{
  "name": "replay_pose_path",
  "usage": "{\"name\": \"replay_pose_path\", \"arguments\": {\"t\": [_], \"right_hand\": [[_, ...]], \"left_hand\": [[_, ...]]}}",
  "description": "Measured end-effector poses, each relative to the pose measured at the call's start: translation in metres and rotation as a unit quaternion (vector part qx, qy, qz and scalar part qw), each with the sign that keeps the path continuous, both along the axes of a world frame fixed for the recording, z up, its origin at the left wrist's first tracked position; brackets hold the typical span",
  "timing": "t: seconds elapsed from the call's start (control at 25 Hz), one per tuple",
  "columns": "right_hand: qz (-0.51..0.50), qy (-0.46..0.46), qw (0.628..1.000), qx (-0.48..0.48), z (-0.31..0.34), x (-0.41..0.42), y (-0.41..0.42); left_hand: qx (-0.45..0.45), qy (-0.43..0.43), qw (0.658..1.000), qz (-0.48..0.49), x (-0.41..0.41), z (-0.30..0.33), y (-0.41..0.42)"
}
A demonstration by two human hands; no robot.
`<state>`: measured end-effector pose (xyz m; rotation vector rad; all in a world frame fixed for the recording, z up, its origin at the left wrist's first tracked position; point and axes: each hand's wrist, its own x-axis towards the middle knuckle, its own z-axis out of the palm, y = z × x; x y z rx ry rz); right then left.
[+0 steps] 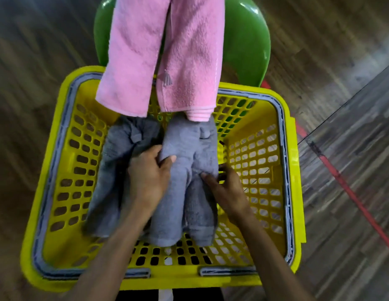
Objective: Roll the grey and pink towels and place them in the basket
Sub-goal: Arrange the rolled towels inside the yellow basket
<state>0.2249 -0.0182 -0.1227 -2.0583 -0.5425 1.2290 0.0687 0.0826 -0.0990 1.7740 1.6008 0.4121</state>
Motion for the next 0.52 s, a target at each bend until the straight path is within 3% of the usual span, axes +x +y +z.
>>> {"name": "replay_pose_path", "arguments": {"t": [0.16, 0.32, 0.52], "right_hand": [[0.013, 0.079, 0.99, 0.116, 0.03, -0.069, 0.035], [0.056, 0.061, 0.989, 0.124, 0.022, -0.132, 0.062], [-0.01, 0.153, 0.984, 0.094, 0.001, -0.099, 0.044]], "left_hand": [[0.012, 0.026, 0.997, 0.065, -0.085, 0.023, 0.028], [0.083, 0.137, 0.985, 0.066, -0.102, 0.025, 0.033], [0.162, 0.042, 0.985, 0.044, -0.065, 0.037, -0.012]]}}
